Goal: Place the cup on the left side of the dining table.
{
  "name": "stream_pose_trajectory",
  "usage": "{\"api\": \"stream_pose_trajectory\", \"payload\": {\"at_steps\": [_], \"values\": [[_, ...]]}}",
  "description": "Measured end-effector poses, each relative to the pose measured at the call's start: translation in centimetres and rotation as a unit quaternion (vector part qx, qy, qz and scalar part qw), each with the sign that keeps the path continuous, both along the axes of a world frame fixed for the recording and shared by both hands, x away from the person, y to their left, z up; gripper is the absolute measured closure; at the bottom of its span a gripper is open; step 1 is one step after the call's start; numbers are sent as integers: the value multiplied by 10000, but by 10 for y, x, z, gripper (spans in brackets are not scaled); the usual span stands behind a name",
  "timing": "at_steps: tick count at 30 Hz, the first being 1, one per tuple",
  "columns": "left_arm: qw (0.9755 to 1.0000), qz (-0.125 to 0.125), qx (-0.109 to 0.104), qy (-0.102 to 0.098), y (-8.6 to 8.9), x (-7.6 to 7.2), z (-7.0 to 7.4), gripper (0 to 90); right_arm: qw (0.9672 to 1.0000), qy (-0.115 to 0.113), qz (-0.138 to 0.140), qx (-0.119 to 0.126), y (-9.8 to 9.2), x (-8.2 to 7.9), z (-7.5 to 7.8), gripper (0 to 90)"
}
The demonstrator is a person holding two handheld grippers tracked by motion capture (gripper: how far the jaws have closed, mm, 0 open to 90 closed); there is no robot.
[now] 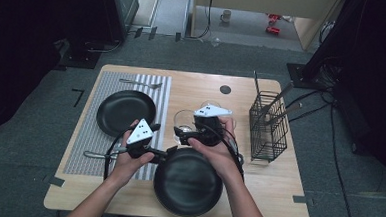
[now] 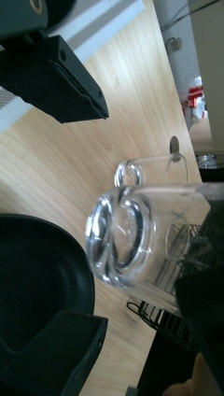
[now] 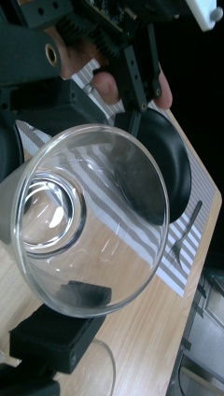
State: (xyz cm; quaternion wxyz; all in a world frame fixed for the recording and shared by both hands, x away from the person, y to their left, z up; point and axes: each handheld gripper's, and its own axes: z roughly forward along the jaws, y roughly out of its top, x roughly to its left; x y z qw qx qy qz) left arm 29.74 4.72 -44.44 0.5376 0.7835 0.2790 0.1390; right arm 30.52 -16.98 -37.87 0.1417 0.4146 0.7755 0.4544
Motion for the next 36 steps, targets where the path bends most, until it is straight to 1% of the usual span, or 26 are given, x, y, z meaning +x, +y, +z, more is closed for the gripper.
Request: {"api": "stream_pose_trajectory", "payload": {"at_steps": [2, 5, 8, 11, 16, 18, 21, 23, 26, 27, 28, 30, 33, 36], "values": [[10000, -31, -6, -14, -4, 1, 0, 24, 10000, -8, 45, 7, 2, -1, 1, 192], [9999, -73, -93, -35, -8, 3, 0, 24, 10000, -21, 87, 16, 4, -3, 2, 192], [9999, -106, -74, -102, -12, 3, 1, 24, 9999, -2, 111, 24, 4, -4, 2, 192], [9996, -203, -84, -191, -17, 1, 3, 25, 9999, 13, 152, 22, 5, -4, 2, 192], [9993, -306, -175, -158, -21, 3, 4, 30, 9996, 23, 266, 69, 8, -5, 1, 192], [9992, -306, -222, -163, -22, 3, 4, 62, 9994, 33, 330, 64, 10, -6, 1, 192], [9989, -309, -313, -177, -22, 5, 5, 77, 9992, 38, 409, 26, 12, -7, 0, 192], [9988, -254, -345, -244, -21, 5, 6, 130, 9989, 54, 458, 30, 14, -8, -1, 191], [9984, -306, -391, -277, -20, 6, 7, 164, 9985, 60, 538, 22, 15, -8, -1, 191], [9981, -340, -404, -316, -20, 6, 7, 174, 9984, 61, 560, 27, 15, -8, -1, 191], [9980, -334, -389, -357, -20, 5, 7, 205, 9984, 66, 564, 28, 16, -9, -2, 191], [9980, -358, -386, -347, -19, 5, 6, 209, 9983, 72, 586, 31, 16, -9, -3, 190], [9979, -395, -381, -346, -18, 4, 5, 212, 9981, 106, 591, 110, 15, -10, -5, 187], [9979, -403, -399, -313, -16, 3, 3, 212, 9976, 75, 667, 153, 14, -12, -6, 169]]}}
